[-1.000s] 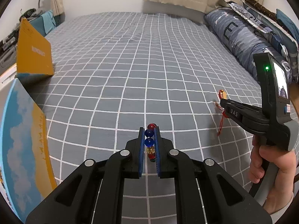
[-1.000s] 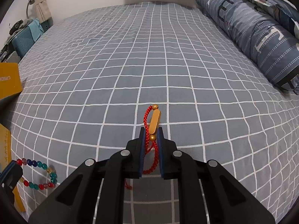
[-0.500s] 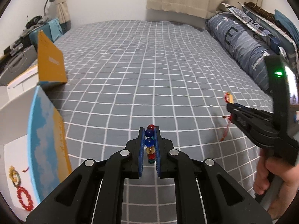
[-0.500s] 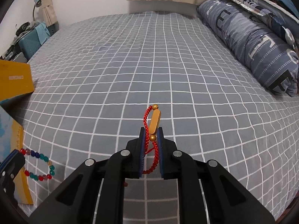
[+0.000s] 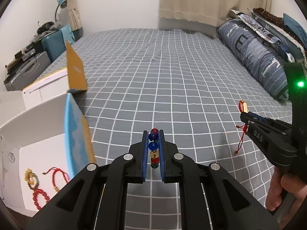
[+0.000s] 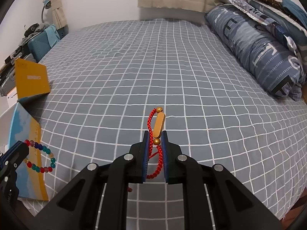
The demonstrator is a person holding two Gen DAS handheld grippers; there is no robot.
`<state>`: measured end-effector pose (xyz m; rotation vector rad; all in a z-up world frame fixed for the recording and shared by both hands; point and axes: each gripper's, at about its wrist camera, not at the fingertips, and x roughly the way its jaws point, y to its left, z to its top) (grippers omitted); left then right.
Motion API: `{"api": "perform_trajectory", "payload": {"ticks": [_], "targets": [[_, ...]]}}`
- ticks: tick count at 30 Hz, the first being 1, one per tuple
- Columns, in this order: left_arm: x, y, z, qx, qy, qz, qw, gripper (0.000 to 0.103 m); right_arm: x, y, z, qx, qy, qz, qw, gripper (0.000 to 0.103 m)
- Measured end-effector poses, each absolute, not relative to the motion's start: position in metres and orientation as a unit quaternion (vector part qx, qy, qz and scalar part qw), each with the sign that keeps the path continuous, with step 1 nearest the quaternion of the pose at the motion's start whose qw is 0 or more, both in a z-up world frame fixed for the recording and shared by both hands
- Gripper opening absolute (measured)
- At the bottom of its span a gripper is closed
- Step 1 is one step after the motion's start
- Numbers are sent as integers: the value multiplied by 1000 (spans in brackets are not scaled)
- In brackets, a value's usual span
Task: Organize jewelry
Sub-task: 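Carry the multicolour bead bracelet and red cord bracelet over the white box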
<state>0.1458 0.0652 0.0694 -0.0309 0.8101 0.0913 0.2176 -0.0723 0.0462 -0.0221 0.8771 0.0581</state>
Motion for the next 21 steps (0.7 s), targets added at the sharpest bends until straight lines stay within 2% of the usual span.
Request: {"api": "perform_trajectory", "payload": {"ticks": [21], "targets": [[67, 170, 127, -55, 350, 118, 928, 9, 162, 30, 104, -34, 383, 99, 918, 12]]}}
